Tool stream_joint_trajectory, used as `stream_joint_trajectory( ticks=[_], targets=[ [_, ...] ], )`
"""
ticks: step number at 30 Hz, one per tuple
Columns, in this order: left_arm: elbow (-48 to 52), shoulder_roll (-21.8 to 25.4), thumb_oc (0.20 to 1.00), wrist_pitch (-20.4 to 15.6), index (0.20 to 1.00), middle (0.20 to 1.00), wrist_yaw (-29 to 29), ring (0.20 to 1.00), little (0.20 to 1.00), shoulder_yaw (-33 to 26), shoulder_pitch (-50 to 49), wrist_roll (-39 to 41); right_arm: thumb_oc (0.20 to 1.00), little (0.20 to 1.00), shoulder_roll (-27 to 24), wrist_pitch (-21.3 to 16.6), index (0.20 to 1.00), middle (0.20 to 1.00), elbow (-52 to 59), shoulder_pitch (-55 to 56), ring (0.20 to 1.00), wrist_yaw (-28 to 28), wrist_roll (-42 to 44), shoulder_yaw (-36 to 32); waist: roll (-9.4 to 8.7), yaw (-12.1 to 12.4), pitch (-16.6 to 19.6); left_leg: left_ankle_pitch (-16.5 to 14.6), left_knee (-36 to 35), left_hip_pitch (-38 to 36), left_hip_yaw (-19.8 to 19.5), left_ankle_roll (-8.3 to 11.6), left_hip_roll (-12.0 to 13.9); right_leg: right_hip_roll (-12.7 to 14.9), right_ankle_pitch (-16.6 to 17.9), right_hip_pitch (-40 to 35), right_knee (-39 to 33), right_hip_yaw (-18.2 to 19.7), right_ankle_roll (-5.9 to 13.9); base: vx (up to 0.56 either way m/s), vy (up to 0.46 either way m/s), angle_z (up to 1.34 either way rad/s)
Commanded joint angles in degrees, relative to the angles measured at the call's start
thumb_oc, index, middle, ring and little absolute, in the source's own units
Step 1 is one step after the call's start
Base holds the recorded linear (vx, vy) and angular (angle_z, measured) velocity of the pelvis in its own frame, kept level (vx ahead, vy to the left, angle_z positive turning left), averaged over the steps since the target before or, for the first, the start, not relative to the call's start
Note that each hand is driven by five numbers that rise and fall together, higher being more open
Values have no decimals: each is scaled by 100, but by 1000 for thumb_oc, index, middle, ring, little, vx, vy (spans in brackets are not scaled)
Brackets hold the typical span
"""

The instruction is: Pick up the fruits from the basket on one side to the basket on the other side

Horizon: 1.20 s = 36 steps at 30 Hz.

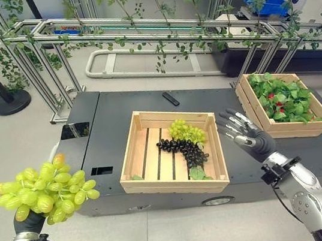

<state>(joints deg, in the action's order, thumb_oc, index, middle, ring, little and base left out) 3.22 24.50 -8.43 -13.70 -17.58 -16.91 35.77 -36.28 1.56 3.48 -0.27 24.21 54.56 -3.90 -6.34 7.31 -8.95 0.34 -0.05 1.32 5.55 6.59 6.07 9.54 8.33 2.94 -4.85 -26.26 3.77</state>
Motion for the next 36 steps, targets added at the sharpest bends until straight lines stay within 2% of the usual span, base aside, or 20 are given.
stream_joint_trajectory(
  ticks=[1,3,4,5,6,7,10,11,12,13,14,15,17,20,23,31,33,34,35,36],
  targets=[
    [146,192,200,-703,200,200,153,200,200,-369,334,420,1000,1000,-110,-522,1000,1000,40,-339,1000,-236,-47,-269,-55,-97,121,-192,882,897,-368,-364,-392,359,-336,-104,238,997,643,-53,-123,50],
    [125,153,200,-724,200,200,175,200,200,-367,343,448,1000,1000,-130,-553,1000,1000,68,-454,1000,-272,-34,-247,47,35,52,-202,967,965,-473,-308,-309,511,-335,-156,309,914,647,-16,-177,43],
    [66,128,200,-716,200,200,259,200,200,-340,363,393,1000,1000,-194,-578,1000,1000,83,-381,1000,-324,-40,-348,121,218,-33,-23,842,981,-766,-168,-217,556,-439,-307,421,601,616,14,-215,26],
    [28,125,200,-686,200,200,307,200,200,-275,414,345,1000,1000,-276,-593,1000,1000,175,-213,1000,-315,-69,-491,192,342,-85,347,596,1075,-1070,39,-95,565,-556,-404,509,174,598,7,-214,36],
    [28,123,200,-685,200,200,312,200,200,-260,424,342,1000,1000,-279,-590,1000,1000,185,-197,1000,-315,-69,-512,200,305,-76,396,563,1093,-1119,39,-111,569,-545,-408,501,120,596,-87,-77,117],
    [-19,132,200,-693,200,200,359,200,200,-164,544,293,1000,1000,-543,-601,1000,1000,341,29,1000,-316,-134,-771,303,341,-187,952,221,1384,-1436,337,123,710,-734,-554,697,-576,624,-60,-52,136],
    [-53,91,200,-700,200,200,397,200,200,-174,523,246,1000,1000,-749,-620,1000,1000,340,134,1000,-320,-178,-880,296,213,-199,872,218,1401,-1161,369,310,816,-882,-636,850,-892,691,-108,-44,183],
    [-27,11,200,-695,200,200,418,200,200,-238,405,232,1000,1000,-835,-635,1000,1000,344,320,1000,-342,-409,-940,309,150,-156,739,276,1207,-654,227,388,801,-866,-699,860,-1150,657,-91,-19,121],
    [-20,5,200,-693,200,200,418,200,200,-234,394,231,1000,1000,-835,-633,1000,1000,355,338,1000,-344,-415,-945,313,151,-157,723,287,1198,-653,223,385,804,-869,-714,860,-1152,661,-175,-33,105],
    [-57,7,200,-706,200,200,395,200,200,-258,374,227,1000,1000,-796,-618,1000,1000,333,385,1000,-358,-399,-964,298,72,-144,503,556,1113,-196,123,450,814,-858,-748,861,-1327,607,-80,-13,85],
    [-57,7,200,-706,200,200,395,200,200,-259,374,227,1000,1000,-796,-618,1000,1000,333,385,1000,-359,-399,-964,298,72,-144,500,560,1115,-197,123,450,814,-858,-749,860,-1328,607,-179,-3,124],
    [-71,75,200,-698,200,200,399,200,200,-248,392,170,1000,1000,-636,-645,1000,1000,262,396,1000,-424,-440,-947,288,14,-66,245,810,939,363,42,525,798,-894,-779,869,-1573,479,-138,22,113],
    [-123,194,200,-710,200,200,479,200,200,-396,400,120,1000,1000,-265,-642,1000,1000,173,548,1000,-460,-406,-1004,252,-2,-6,12,945,724,701,64,647,842,-829,-792,907,-1920,428,-113,93,182],
    [-94,243,200,-699,200,200,524,200,200,-515,341,89,1000,1000,60,-634,1000,1000,155,689,1000,-522,-406,-1147,264,11,91,-18,704,642,741,78,638,934,-671,-817,905,-2148,536,46,161,80],
    [-115,405,200,-714,200,200,656,200,200,-643,351,-26,1000,1000,506,-786,1000,1000,83,465,1000,-736,-247,-1020,155,210,34,119,313,724,672,22,455,1046,-173,-720,698,-2434,768,-24,227,110],
    [-19,929,200,-891,200,200,1052,200,200,-1155,367,-326,1000,1000,1270,-962,1000,1000,-337,-173,1000,-1091,-134,-308,-282,491,-144,-374,869,928,682,-63,67,1005,516,-268,346,-2162,1051,-19,289,35],
    [36,1026,200,-958,200,200,1243,200,200,-1304,373,-593,1000,1000,1321,-1011,1000,1000,-465,-366,1000,-1138,-300,-157,-234,621,-122,-527,945,902,645,-119,-103,1045,764,-89,175,-1997,1123,74,434,-10],
    [33,1036,200,-1009,200,200,1449,200,200,-1336,486,-664,1000,1000,1447,-1080,1000,1000,-516,-402,1000,-1245,-338,-53,-25,633,-152,-620,942,778,406,-194,-290,1029,715,193,42,-1434,1123,95,314,7],
    [28,1033,200,-1012,200,200,1472,200,200,-1321,501,-682,1000,1000,1443,-1086,1000,1000,-521,-409,1000,-1250,-342,-53,-13,644,-154,-639,950,775,408,-193,-277,1016,704,194,46,-1425,1123,147,481,39],
    [16,1082,200,-1030,200,200,1516,200,200,-1283,577,-718,1000,1000,1424,-1080,1000,1000,-510,-362,1000,-1245,-400,-101,91,575,-136,-685,896,682,179,-255,-396,936,423,227,21,-963,1123,151,489,88]
  ],
)
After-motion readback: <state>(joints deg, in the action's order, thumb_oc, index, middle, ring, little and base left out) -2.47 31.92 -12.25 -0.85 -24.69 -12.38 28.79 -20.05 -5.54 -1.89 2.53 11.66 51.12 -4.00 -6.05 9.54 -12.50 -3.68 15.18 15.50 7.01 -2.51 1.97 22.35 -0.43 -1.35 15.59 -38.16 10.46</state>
